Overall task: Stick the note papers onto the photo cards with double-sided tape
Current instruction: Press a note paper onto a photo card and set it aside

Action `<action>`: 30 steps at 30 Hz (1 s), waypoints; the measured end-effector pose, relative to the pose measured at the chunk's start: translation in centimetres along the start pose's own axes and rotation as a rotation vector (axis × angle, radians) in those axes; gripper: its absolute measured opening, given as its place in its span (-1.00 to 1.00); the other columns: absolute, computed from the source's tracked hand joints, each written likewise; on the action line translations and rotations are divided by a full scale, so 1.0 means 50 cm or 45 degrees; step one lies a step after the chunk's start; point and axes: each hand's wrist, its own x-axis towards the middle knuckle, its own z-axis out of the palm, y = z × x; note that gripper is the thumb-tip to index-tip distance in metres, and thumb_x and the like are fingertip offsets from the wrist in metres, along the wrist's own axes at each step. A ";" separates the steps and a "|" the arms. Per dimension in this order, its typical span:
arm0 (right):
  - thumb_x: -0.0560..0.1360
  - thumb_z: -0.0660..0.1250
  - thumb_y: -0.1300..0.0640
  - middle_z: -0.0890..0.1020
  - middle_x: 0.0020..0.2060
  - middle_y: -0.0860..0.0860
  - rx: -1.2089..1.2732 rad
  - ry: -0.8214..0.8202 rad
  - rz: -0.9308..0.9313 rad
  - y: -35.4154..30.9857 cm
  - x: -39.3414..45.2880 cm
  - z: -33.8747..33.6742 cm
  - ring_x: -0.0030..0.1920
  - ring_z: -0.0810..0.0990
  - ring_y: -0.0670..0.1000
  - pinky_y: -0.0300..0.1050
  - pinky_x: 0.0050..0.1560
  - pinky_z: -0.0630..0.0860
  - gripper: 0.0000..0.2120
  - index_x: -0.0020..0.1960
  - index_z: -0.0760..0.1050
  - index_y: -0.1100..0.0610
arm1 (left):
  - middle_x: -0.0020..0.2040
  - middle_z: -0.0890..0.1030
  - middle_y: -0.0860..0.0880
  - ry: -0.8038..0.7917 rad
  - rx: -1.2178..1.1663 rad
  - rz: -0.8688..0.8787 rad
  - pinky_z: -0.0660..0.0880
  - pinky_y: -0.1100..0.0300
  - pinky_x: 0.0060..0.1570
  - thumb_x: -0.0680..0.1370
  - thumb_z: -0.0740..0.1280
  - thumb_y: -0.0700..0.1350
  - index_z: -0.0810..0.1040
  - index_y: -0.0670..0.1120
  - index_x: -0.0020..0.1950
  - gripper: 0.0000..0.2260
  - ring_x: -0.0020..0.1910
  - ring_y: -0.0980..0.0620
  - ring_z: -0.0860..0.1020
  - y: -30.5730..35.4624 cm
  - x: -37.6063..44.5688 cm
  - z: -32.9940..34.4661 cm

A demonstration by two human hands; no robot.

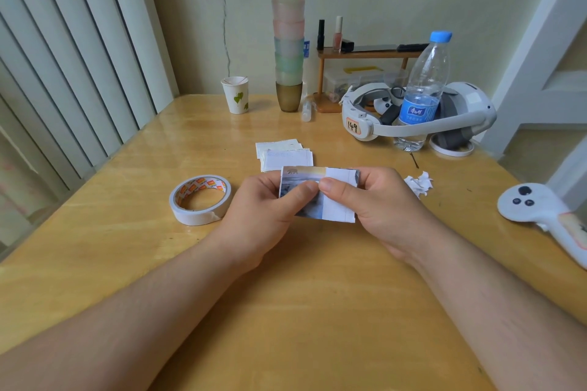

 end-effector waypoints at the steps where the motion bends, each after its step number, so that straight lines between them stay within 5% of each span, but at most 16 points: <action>1: 0.58 0.44 0.19 0.78 -0.07 -0.01 -0.016 0.006 0.005 0.002 0.001 0.001 -0.02 0.76 -0.04 -0.16 0.00 0.61 -0.91 0.04 0.72 0.09 | 0.11 0.76 -0.13 0.002 0.001 0.001 0.55 -0.20 0.33 0.67 0.36 -0.20 0.73 -0.12 0.18 -0.84 0.18 -0.20 0.70 0.001 0.000 0.000; 4: 0.59 0.41 0.25 0.78 -0.04 0.00 -0.089 0.024 -0.018 0.006 0.002 0.002 0.05 0.76 0.03 0.04 0.18 0.63 -0.86 0.08 0.72 0.10 | 0.11 0.76 -0.09 -0.003 0.012 0.003 0.55 -0.15 0.34 0.67 0.36 -0.21 0.73 -0.11 0.17 -0.83 0.17 -0.13 0.71 0.003 -0.002 0.000; 10: 0.59 0.41 0.28 0.78 -0.09 0.00 -0.195 0.039 -0.063 0.003 0.001 -0.003 -0.01 0.76 0.09 0.10 0.12 0.67 -0.84 0.01 0.72 0.07 | 0.08 0.77 -0.02 0.002 0.091 0.004 0.59 -0.10 0.30 0.66 0.39 -0.19 0.73 -0.07 0.17 -0.85 0.12 -0.04 0.73 0.004 -0.003 0.003; 17: 0.56 0.50 0.06 0.78 -0.11 0.00 -0.174 0.058 0.010 0.011 0.004 -0.004 -0.05 0.75 0.06 0.04 0.07 0.66 -0.91 -0.02 0.73 0.07 | 0.12 0.76 -0.05 0.019 0.054 -0.002 0.56 -0.10 0.35 0.68 0.36 -0.18 0.71 -0.09 0.21 -0.83 0.15 -0.06 0.72 0.004 0.002 0.000; 21: 0.57 0.48 0.13 0.78 -0.16 0.02 -0.184 0.107 -0.016 0.014 0.006 0.000 -0.14 0.75 0.03 -0.09 -0.10 0.62 -0.95 -0.06 0.71 0.08 | 0.14 0.75 -0.07 0.002 0.027 -0.005 0.53 -0.14 0.37 0.68 0.36 -0.16 0.70 -0.12 0.24 -0.82 0.18 -0.09 0.71 0.001 0.002 0.000; 30: 0.57 0.46 0.22 0.78 -0.13 0.03 -0.100 0.126 -0.031 0.011 0.006 -0.002 -0.05 0.77 0.07 -0.01 0.05 0.67 -0.94 -0.03 0.71 0.10 | 0.16 0.74 -0.12 -0.079 -0.042 -0.078 0.51 -0.12 0.41 0.67 0.35 -0.18 0.68 -0.17 0.26 -0.79 0.23 -0.14 0.69 -0.001 0.002 -0.001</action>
